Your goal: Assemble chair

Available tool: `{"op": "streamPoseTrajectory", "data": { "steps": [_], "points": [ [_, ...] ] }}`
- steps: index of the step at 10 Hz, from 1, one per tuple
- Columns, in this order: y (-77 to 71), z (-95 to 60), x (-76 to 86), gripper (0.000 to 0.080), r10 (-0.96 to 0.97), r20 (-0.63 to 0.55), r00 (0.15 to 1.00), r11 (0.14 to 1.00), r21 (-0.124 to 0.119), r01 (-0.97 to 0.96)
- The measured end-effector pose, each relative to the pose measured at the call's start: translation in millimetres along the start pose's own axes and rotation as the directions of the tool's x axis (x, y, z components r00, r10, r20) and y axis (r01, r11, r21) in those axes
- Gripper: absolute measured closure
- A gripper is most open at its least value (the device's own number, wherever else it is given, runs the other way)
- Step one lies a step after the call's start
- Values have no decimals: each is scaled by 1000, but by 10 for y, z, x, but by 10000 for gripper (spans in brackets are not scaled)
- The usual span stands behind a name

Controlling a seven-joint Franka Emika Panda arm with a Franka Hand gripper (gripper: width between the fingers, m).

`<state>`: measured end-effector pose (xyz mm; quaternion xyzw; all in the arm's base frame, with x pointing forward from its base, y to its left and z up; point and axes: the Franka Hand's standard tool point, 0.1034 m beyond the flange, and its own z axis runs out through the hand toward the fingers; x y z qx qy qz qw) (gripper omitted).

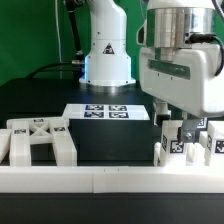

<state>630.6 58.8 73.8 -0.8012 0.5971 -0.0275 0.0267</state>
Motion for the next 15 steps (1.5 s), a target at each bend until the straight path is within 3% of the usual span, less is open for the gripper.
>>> {"op": "streamPoseTrajectory", "data": {
  "steps": [2,5,6,9,14,15],
  "points": [
    [-2,-1,-7,151,-227,0,974,974,-1,227],
    [-2,-6,29,150,-516,-2,856,856,0,516],
    [-5,-8,35,150,-633,-3,774,774,-2,633],
    [4,3,60,150,-793,-2,609,609,-4,793],
    [0,7,16,150,-905,0,425,425,-19,905],
    [1,7,22,150,-942,1,336,336,-30,941]
  ]
}}
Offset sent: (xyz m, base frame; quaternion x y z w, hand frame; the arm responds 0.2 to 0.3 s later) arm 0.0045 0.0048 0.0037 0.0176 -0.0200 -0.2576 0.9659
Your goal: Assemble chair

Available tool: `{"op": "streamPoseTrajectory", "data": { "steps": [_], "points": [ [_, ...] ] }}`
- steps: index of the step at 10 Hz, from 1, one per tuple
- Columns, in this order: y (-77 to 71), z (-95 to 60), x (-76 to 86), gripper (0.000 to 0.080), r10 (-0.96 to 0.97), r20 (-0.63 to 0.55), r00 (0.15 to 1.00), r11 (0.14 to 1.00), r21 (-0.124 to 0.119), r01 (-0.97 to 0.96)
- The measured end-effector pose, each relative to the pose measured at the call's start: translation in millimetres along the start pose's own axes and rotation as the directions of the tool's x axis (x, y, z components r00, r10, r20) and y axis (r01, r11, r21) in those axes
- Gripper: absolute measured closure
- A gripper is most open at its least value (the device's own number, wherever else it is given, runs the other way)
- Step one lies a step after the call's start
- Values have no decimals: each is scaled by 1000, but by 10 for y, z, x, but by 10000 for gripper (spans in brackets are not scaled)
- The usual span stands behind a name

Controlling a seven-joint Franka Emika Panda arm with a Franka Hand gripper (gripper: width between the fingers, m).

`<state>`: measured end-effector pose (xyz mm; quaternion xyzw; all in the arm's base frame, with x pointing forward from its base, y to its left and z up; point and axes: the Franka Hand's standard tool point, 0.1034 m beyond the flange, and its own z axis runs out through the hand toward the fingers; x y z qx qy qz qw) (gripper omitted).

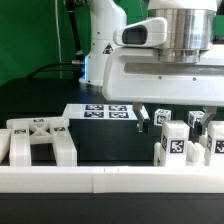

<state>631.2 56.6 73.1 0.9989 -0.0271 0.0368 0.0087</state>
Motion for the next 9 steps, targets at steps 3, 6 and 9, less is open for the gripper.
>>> {"op": "streamPoseTrajectory", "data": {
  "steps": [3,6,9],
  "points": [
    [18,1,1,177,-46,1,999,999,-7,46],
    [19,3,0,509,-5,1,1000,1000,-6,5],
    [16,5,-2,509,230,0,973,973,-6,-230]
  ]
}}
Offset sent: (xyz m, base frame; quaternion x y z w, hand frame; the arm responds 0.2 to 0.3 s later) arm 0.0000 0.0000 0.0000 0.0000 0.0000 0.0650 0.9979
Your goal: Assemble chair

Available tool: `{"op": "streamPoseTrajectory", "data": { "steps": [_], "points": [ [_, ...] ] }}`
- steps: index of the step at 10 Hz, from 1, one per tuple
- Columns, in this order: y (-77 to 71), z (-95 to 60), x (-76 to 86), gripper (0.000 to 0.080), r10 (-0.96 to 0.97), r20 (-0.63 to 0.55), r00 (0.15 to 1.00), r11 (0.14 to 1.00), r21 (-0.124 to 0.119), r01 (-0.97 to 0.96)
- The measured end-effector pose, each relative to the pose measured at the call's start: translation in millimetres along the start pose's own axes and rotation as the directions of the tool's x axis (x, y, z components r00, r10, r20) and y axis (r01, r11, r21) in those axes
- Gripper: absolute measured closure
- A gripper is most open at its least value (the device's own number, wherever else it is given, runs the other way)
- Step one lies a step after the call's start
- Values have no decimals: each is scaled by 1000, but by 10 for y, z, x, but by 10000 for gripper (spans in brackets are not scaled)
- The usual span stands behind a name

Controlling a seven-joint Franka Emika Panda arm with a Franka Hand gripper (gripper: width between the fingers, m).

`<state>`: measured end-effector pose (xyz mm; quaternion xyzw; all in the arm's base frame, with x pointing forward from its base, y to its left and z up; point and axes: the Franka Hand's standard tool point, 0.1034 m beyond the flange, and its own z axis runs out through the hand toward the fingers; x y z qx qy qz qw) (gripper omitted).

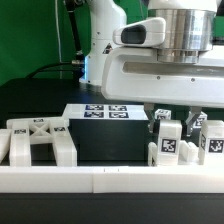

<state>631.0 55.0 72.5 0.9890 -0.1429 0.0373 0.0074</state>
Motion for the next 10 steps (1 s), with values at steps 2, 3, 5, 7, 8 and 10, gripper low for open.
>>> {"op": "streamPoseTrajectory", "data": {
  "steps": [2,3,5,7,8,10],
  "points": [
    [-7,1,-3,509,146,1,989,989,2,-146],
    [-8,2,-4,509,185,1,983,983,2,-185],
    [-44,3,-22,509,404,8,915,915,8,-404],
    [-72,4,-35,509,628,19,778,778,12,-628],
    [-73,5,-31,509,679,18,734,734,12,-679],
    [-104,7,-40,509,806,20,591,591,9,-806]
  ]
}}
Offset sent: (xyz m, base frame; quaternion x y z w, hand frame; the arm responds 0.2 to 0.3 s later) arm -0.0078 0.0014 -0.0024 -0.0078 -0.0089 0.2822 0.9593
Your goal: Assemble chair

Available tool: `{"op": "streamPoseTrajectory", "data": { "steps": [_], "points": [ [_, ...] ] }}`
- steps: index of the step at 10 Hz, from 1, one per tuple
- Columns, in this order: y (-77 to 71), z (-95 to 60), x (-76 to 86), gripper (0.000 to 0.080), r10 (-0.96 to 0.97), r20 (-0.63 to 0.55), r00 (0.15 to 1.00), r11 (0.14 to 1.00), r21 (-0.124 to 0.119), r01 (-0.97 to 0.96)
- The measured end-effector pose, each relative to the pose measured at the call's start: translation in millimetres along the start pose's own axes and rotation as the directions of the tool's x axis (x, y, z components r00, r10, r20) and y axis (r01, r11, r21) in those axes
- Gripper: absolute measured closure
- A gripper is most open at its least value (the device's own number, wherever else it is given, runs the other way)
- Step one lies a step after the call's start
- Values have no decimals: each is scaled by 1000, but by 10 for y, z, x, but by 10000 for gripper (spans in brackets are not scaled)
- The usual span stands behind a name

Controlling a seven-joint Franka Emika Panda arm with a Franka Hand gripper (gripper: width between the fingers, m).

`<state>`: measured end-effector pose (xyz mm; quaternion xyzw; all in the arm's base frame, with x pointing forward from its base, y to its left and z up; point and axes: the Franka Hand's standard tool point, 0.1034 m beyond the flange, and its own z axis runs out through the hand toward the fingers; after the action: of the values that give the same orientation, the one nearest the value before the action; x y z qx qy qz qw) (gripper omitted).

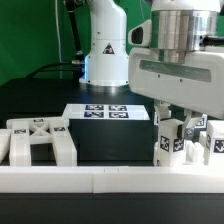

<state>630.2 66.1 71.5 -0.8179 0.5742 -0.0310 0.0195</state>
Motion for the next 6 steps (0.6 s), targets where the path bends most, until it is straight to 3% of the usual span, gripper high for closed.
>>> {"op": "streamPoseTrajectory", "data": {
  "steps": [6],
  "points": [
    [-1,-6,18,509,410,4,912,912,2,-410]
  ]
}}
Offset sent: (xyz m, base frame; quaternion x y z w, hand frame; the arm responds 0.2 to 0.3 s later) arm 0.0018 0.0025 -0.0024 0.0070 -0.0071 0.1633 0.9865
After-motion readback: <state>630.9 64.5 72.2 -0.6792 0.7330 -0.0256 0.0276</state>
